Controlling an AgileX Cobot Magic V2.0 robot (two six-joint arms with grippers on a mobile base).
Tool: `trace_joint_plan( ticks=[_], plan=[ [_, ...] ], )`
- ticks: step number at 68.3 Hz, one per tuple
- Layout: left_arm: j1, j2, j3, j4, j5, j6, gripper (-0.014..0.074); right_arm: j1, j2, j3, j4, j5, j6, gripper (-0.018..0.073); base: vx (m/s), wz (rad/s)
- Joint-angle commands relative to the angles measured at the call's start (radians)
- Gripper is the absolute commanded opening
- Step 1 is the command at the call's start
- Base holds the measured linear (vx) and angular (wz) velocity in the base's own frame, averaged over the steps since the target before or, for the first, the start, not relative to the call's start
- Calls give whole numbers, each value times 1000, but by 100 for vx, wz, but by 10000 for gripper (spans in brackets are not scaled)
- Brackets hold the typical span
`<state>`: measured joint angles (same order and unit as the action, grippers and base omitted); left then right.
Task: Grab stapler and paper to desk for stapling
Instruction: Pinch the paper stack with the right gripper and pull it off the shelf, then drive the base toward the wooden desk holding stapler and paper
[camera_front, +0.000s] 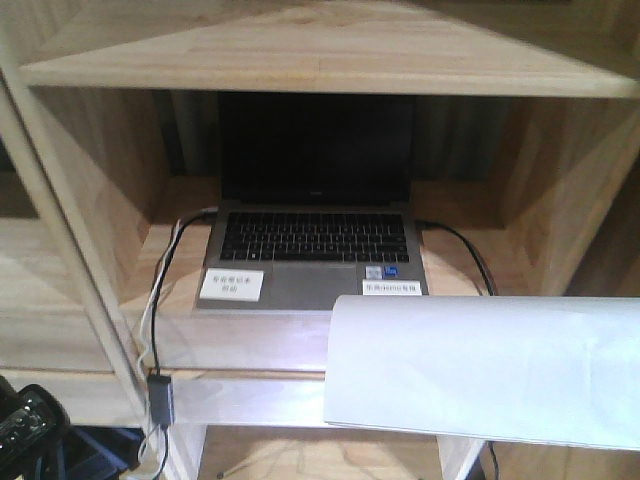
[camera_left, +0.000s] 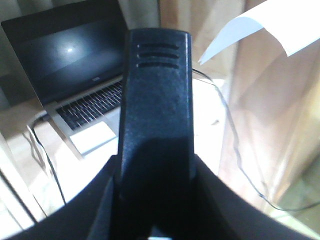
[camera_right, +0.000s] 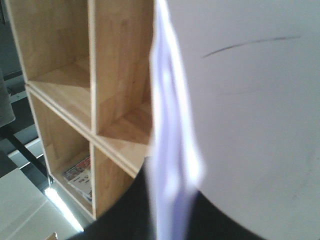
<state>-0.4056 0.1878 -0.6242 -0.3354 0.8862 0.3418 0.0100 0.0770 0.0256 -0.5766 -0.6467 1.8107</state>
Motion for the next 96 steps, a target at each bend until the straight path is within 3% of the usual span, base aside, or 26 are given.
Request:
trace_joint_plan(
  ticks=[1,74,96],
  plan=[
    [-5,18,-26,-31,-109,-2,-6,1,12,-29,14,-50,-13,-3,-23,1],
    [-5,18,-26,-31,-109,-2,-6,1,12,-29,14,-58,-13,-3,-23,-4],
    [-5,18,-26,-31,-109,-2,-6,1,12,-29,14,-58,-13,-3,-11,31]
  ],
)
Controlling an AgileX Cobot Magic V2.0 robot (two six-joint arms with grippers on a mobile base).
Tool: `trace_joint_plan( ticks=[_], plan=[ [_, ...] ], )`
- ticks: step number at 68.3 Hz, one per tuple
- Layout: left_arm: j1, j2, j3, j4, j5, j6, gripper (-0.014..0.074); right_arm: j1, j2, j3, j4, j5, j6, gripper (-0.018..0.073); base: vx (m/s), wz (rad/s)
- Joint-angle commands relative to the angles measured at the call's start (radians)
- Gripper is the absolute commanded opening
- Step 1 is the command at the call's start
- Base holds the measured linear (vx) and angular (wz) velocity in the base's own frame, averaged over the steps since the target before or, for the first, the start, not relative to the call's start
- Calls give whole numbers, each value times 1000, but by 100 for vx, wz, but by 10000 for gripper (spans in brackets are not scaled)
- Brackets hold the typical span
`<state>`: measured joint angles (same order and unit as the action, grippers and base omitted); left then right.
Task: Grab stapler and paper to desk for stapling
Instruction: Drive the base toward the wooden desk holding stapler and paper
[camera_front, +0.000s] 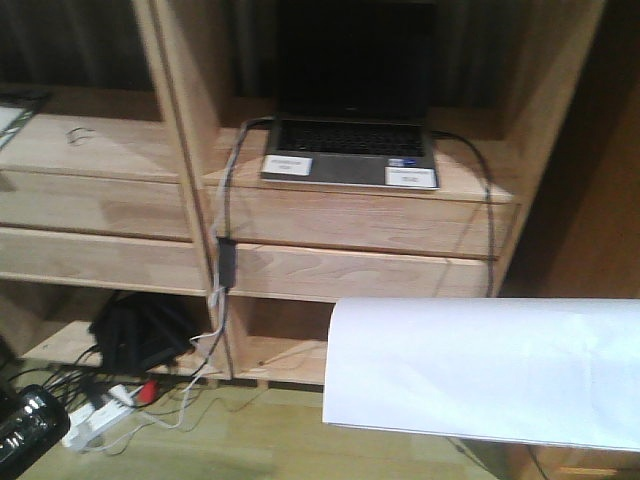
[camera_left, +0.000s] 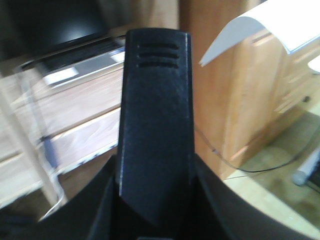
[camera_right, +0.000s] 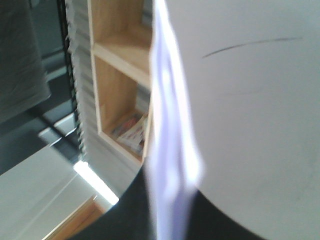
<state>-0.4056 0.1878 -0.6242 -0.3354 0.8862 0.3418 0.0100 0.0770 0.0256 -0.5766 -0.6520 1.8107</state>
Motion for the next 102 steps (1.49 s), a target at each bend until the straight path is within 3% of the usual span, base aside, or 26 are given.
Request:
trace_joint_plan(
  ticks=[1,102],
  plan=[
    [-5,18,-26,-31,-109,-2,-6,1,12,-29,14,-53,-13,-3,-9,48],
    [-5,18,-26,-31,-109,-2,-6,1,12,-29,14,-53,-13,-3,0,58]
  ],
)
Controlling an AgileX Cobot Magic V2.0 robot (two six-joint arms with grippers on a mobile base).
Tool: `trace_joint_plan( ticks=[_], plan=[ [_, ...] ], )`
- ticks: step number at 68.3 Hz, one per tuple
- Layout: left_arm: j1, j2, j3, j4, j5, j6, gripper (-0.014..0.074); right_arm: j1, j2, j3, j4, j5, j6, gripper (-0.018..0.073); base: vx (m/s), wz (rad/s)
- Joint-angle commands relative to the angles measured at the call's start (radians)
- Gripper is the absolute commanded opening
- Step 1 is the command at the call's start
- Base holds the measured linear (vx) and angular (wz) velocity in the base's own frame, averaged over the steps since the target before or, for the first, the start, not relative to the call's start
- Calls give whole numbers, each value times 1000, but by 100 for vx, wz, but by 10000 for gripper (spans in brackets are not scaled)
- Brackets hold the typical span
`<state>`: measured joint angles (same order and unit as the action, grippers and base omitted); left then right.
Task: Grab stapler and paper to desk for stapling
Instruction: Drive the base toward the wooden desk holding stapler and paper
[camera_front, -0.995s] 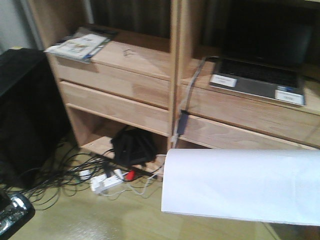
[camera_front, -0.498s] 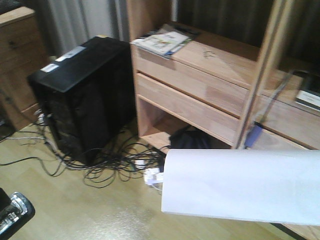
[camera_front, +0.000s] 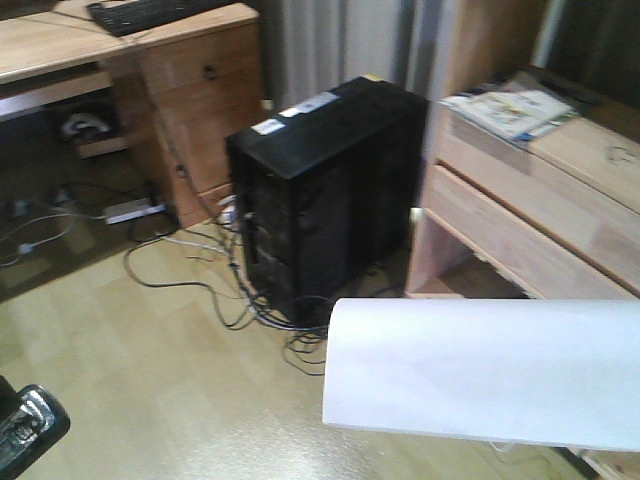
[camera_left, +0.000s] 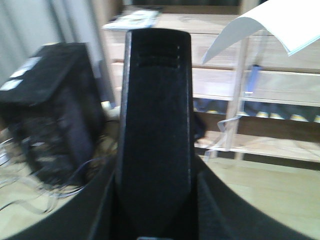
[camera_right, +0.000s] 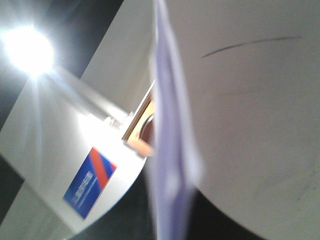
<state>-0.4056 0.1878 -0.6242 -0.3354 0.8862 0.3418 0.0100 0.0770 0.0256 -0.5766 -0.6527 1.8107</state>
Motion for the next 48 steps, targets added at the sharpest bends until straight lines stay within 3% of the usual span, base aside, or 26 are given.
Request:
trace_joint_plan(
  ticks=[1,48],
  plan=[
    [-5,18,-26,-31,-109,-2,-6,1,12,-29,14,-52,-13,-3,12,61],
    [-5,18,-26,-31,-109,-2,-6,1,12,-29,14,-52,-13,-3,15,59]
  ],
)
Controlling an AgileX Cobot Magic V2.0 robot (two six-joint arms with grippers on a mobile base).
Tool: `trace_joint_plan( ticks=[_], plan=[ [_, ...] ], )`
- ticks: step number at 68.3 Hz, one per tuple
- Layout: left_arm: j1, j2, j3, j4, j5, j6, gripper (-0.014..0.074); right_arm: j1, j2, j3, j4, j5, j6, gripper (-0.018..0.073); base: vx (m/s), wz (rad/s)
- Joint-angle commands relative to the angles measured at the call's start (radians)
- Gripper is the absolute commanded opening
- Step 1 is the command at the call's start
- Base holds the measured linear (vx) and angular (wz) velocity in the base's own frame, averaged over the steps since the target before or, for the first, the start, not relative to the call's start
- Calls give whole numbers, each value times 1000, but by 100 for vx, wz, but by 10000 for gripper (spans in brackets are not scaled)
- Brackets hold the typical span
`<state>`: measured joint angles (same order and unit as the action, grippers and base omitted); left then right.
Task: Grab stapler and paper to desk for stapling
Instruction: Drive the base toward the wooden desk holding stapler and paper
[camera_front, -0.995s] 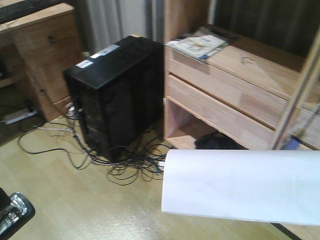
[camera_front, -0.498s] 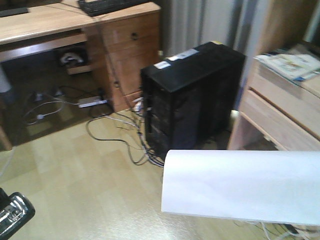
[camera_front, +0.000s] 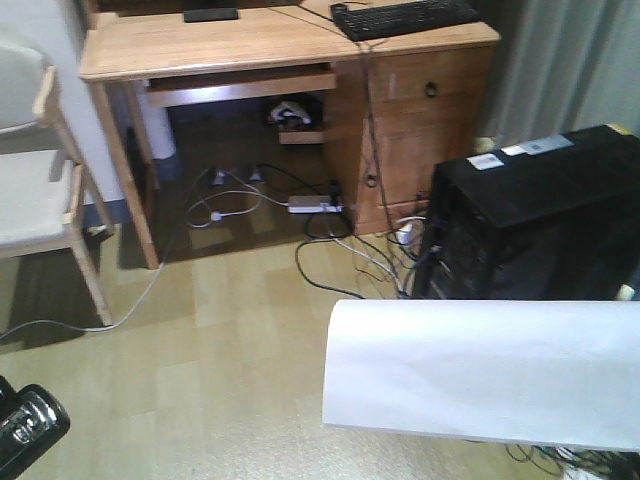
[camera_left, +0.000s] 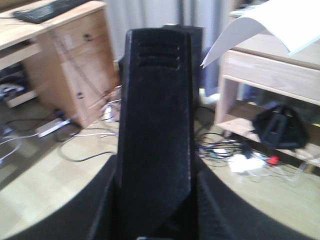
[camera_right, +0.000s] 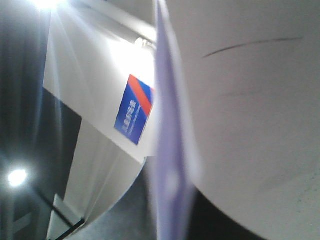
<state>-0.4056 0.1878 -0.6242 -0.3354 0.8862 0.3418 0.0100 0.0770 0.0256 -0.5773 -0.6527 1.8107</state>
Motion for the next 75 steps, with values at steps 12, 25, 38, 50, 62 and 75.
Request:
trace_joint_plan(
  ticks=[12,25,38,50,62,75],
  plan=[
    [-5,18,-26,-31,-109,-2,-6,1,12,-29,15,-52,-13,-3,17,34],
    [-5,18,-26,-31,-109,-2,-6,1,12,-29,15,-52,-13,-3,17,19],
    [-5,18,-26,-31,-109,-2,-6,1,12,-29,15,-52,-13,-3,19,11],
    [-5,18,-26,-31,-109,-2,-6,1,12,-29,15,-52,-13,-3,21,6],
    [-5,18,-26,-31,-109,-2,-6,1,12,-29,15,-52,-13,-3,24,-1],
    [-5,18,-26,-31,-109,-2,-6,1,12,-29,15,-52,-13,-3,25,-6]
  ],
)
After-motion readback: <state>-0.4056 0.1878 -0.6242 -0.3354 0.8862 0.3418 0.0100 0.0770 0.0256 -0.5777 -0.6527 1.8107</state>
